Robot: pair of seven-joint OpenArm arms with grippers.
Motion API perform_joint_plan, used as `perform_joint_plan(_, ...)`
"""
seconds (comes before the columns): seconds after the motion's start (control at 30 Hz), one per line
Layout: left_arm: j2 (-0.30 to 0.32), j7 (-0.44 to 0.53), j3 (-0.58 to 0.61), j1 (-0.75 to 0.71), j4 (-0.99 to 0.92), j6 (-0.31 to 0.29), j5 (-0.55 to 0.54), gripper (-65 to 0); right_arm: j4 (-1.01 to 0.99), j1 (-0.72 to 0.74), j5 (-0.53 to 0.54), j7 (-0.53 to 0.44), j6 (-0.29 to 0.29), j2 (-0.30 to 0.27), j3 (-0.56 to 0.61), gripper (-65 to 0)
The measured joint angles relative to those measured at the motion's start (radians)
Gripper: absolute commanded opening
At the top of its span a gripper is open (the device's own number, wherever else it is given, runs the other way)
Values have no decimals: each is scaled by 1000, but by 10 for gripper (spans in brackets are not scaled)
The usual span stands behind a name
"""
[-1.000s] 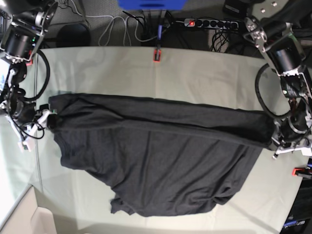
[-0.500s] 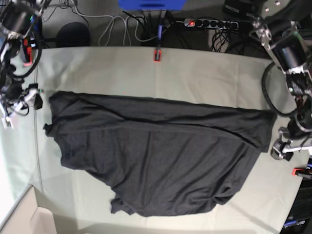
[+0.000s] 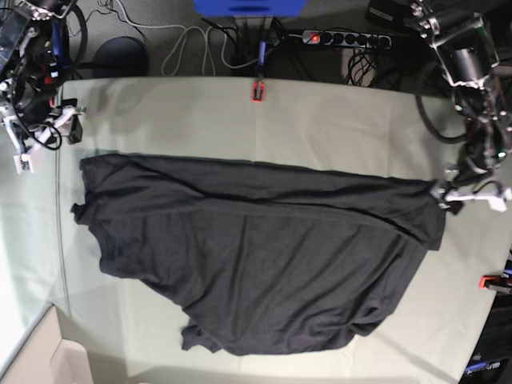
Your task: Layout the t-shirt on the table in an organized manner, then fold the t-shirt properly
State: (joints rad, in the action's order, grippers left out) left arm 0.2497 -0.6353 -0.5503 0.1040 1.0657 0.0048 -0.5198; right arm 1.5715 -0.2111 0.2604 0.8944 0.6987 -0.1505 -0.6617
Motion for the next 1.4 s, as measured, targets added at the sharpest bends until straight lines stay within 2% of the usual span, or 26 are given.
perform_joint_plan(0.2, -3, 67, 74, 10, -8, -8, 0, -108, 0, 0, -2, 8, 0, 1, -1, -298)
perform_joint_plan(0.27, 1, 68, 74, 7, -11, -8, 0, -136, 0, 0, -1, 6, 0, 2, -1, -298)
perform_joint_plan(0.33, 1, 64, 74, 7, -11, -8, 0, -222, 0, 0, -2, 6, 0, 2, 1, -298)
perform_joint_plan(0.47, -1, 63, 69, 14, -12, -7, 2, -476, -1, 22, -5, 5, 0, 2, 7, -296)
perform_joint_plan(0.57, 0, 66, 68, 25, -12, -6, 0, -638, -52, 84, 2, -2, 0, -5, 41, -296)
perform_joint_plan(1.0, 24, 57, 68, -5, -11, -7, -8, -649, -374, 260, 1, -6, -4, -68, 41, -296)
perform_joint_plan(1.4, 35, 60, 66, -1, -11, -6, -8, -649, -386, 255, -2, -5, -4, -60, 41, -304)
